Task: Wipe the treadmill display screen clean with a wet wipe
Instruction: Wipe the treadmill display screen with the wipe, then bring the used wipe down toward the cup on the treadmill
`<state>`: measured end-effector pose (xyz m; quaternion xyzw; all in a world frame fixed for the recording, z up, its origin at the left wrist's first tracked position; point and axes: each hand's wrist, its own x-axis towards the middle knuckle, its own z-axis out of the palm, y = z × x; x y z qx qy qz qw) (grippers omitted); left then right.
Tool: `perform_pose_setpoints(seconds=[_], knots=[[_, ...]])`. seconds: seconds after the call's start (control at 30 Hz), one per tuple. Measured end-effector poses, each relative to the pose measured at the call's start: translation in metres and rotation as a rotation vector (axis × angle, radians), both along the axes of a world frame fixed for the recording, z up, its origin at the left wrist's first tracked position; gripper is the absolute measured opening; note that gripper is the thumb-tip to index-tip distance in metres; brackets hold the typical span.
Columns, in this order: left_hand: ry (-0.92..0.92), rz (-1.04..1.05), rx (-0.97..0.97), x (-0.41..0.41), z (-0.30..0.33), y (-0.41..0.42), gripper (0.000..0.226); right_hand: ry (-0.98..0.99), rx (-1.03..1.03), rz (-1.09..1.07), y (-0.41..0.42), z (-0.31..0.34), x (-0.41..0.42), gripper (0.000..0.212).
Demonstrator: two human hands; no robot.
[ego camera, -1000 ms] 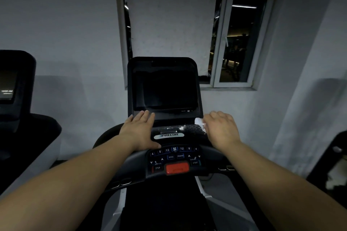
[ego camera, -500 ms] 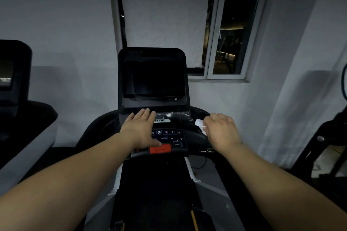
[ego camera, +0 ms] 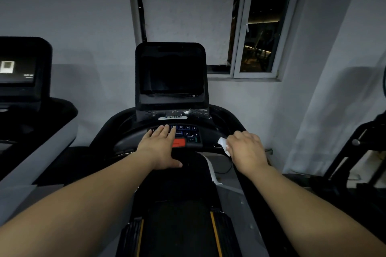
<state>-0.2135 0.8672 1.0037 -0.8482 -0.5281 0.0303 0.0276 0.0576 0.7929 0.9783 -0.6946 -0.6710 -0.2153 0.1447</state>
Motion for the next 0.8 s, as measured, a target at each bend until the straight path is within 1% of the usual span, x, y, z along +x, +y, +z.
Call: perform_pose_setpoints(seconds=[0.17,0.33,0.4,0.53,0.63,0.7,0.8], knots=[[0.003,-0.024,-0.025,0.005,-0.009,-0.012,0.125,0.015,0.014,0.002,-0.017,-0.008,-0.003,0.010],[0.018,-0.080,-0.076,0.009,-0.034,-0.017,0.125,0.011,-0.037,-0.052,-0.029,-0.028,-0.007,0.009],[0.026,-0.096,-0.106,0.008,-0.048,-0.017,0.125,0.018,-0.060,-0.079,-0.034,-0.040,-0.012,0.012],[0.041,-0.136,-0.175,0.003,-0.085,-0.020,0.126,0.040,-0.115,-0.114,-0.048,-0.072,-0.025,0.011],[0.050,-0.161,-0.225,0.001,-0.114,-0.029,0.125,0.055,-0.148,-0.133,-0.062,-0.099,-0.031,0.007],[0.058,-0.181,-0.254,0.000,-0.133,-0.036,0.124,0.072,-0.206,-0.150,-0.072,-0.118,-0.035,0.003],[0.078,-0.208,-0.302,0.002,-0.160,-0.047,0.124,0.096,-0.255,-0.175,-0.088,-0.146,-0.042,0.008]])
